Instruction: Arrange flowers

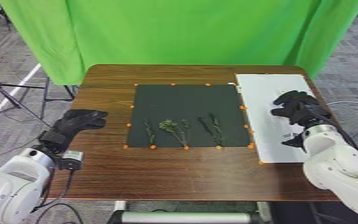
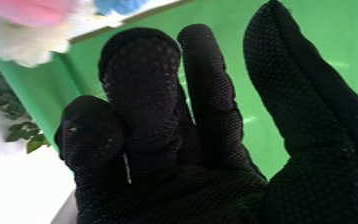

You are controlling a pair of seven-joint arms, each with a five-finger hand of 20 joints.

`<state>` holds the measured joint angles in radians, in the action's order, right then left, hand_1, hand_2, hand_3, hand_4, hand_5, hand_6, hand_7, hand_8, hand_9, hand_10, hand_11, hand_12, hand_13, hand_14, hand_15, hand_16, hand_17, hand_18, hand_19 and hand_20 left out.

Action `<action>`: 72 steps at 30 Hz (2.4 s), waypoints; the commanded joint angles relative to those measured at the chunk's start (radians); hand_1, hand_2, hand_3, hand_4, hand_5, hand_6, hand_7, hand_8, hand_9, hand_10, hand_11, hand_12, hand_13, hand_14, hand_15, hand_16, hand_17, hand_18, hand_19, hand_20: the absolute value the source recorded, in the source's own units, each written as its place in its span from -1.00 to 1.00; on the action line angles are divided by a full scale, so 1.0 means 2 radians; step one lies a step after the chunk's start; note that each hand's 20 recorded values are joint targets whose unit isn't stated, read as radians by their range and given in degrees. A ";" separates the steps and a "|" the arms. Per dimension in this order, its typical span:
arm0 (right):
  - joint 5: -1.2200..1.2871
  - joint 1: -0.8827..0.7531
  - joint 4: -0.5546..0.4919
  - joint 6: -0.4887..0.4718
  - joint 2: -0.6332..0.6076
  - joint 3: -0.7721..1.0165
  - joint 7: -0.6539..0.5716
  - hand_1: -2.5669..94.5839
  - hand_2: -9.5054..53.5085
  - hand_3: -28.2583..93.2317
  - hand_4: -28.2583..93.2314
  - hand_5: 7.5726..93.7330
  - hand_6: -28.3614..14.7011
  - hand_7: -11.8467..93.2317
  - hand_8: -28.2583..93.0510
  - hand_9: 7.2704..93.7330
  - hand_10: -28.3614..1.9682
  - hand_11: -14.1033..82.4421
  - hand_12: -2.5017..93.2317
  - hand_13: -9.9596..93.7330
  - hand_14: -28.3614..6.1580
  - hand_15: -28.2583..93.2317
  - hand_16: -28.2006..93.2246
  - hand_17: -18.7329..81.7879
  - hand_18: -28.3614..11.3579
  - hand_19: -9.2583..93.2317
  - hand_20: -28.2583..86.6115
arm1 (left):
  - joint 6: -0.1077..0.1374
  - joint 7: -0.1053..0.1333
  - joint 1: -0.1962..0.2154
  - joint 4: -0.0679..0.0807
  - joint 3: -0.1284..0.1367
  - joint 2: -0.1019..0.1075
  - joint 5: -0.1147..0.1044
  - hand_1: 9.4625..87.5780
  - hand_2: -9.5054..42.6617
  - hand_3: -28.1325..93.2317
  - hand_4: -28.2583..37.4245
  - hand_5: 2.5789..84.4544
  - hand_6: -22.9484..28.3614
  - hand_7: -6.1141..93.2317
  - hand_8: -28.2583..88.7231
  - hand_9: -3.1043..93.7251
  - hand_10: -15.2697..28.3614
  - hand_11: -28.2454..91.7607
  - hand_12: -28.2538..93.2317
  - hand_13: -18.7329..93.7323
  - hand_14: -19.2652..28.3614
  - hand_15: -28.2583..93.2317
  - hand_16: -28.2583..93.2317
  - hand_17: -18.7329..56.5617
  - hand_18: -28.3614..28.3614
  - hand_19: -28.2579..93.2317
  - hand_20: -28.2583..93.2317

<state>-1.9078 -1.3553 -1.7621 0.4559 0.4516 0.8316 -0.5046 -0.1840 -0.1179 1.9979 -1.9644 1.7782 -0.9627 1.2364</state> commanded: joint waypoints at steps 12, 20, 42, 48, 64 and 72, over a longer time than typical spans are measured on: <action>-0.015 0.031 0.032 -0.006 -0.008 -0.039 -0.014 -0.17 -1.00 0.56 -0.73 0.22 0.34 -0.46 -0.63 0.28 -0.01 -0.52 -0.55 0.83 0.36 0.34 -0.07 0.50 -0.20 0.98 0.16 | -0.026 0.005 -0.012 0.007 -0.020 -0.005 0.009 -0.45 -0.21 0.44 -0.83 0.12 0.15 -0.60 -0.64 0.07 0.47 -0.16 -0.40 0.01 0.68 -0.17 -0.59 -0.48 0.57 -0.14 -0.31; -0.017 0.041 0.041 -0.007 -0.005 -0.052 -0.021 -0.13 -1.00 0.55 -0.73 0.22 0.34 -0.45 -0.63 0.28 -0.01 -0.52 -0.55 0.83 0.36 0.34 -0.08 0.50 -0.20 0.98 0.16 | -0.030 0.004 -0.014 0.008 -0.021 -0.007 0.010 -0.45 -0.21 0.44 -0.83 0.11 0.15 -0.59 -0.64 0.07 0.47 -0.17 -0.40 0.01 0.68 -0.17 -0.59 -0.47 0.57 -0.14 -0.31; -0.034 0.112 0.080 0.063 0.013 -0.162 0.009 0.31 -1.00 0.39 -0.78 0.45 0.44 -0.41 -0.38 0.58 0.26 -0.59 -0.39 0.89 0.49 0.37 -0.06 0.55 -0.13 1.00 0.23 | 0.006 0.030 -0.006 0.012 -0.023 -0.002 0.007 -0.44 -0.20 0.44 -0.83 0.12 0.15 -0.59 -0.64 0.08 0.47 -0.16 -0.40 0.01 0.69 -0.16 -0.59 -0.47 0.57 -0.14 -0.31; -0.027 0.146 0.036 0.087 -0.008 -0.163 0.018 0.36 -1.00 0.39 -0.77 0.61 0.44 -0.39 -0.41 0.73 0.25 -0.64 -0.31 0.91 0.51 0.38 -0.05 0.57 -0.13 1.00 0.27 | 0.047 0.058 0.015 0.012 0.013 0.032 -0.013 -0.44 -0.20 0.44 -0.84 0.14 0.16 -0.58 -0.65 0.11 0.48 -0.15 -0.40 0.04 0.69 -0.14 -0.60 -0.46 0.58 -0.13 -0.31; 0.111 0.376 -0.047 -0.017 0.112 -0.294 0.079 0.35 -1.00 0.40 -0.76 0.66 0.44 -0.40 -0.42 0.77 0.21 -0.65 -0.30 0.92 0.53 0.40 -0.03 0.58 -0.12 1.00 0.33 | 0.278 0.127 0.114 0.013 0.093 0.036 -0.198 -0.55 0.54 0.29 -1.00 0.16 0.13 -0.61 -0.65 0.08 0.47 -0.20 -0.42 -0.06 0.56 -0.28 -0.60 -0.39 0.42 -0.26 -0.34; 0.133 0.401 -0.006 -0.057 0.244 -0.336 0.106 0.35 -1.00 0.40 -0.76 0.67 0.44 -0.40 -0.42 0.77 0.22 -0.65 -0.30 0.92 0.54 0.41 -0.03 0.58 -0.13 1.00 0.35 | 0.275 0.112 0.111 0.016 0.075 0.037 -0.185 -0.60 0.66 0.38 -1.00 0.17 0.13 -0.60 -0.65 0.09 0.46 -0.19 -0.42 -0.05 0.56 -0.27 -0.60 -0.39 0.42 -0.24 -0.33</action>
<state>-1.6276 -0.6022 -1.7981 0.4013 0.6756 0.2078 -0.3412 0.3894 0.1387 2.2068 -1.9350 1.9523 -0.8776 0.8363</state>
